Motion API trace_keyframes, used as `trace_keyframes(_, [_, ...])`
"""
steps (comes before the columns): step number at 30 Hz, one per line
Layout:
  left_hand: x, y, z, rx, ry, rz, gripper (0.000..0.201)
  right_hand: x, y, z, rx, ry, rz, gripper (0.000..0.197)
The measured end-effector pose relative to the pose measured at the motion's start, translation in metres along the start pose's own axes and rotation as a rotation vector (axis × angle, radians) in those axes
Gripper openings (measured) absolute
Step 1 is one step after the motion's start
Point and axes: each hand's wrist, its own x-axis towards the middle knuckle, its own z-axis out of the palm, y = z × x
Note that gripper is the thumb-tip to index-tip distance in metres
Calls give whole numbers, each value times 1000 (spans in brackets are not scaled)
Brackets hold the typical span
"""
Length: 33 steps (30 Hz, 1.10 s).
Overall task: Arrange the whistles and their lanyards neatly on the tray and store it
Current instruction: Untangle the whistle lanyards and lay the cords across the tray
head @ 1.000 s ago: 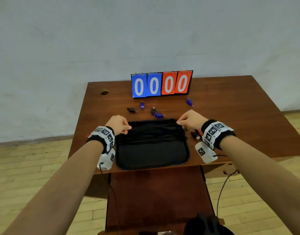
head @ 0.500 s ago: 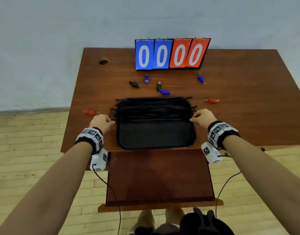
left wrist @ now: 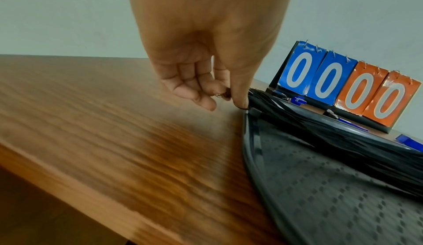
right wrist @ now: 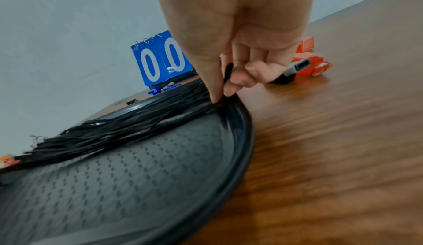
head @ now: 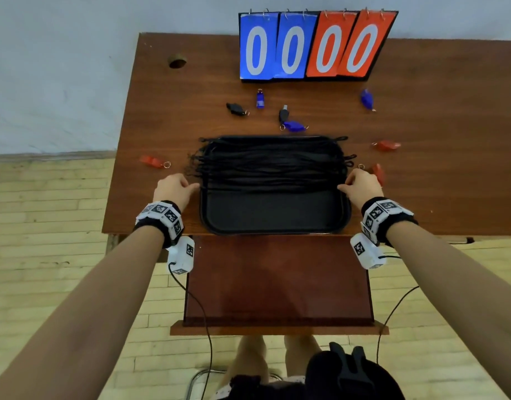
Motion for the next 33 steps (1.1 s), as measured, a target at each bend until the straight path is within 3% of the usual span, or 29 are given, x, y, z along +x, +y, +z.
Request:
trace_keyframes(15, [0, 0, 6, -71, 95, -56, 26, 2, 7, 8, 140, 41, 55, 33])
trace_keyframes(33, [7, 1, 4, -93, 150, -151, 24, 1, 7, 10, 223, 104, 46, 30])
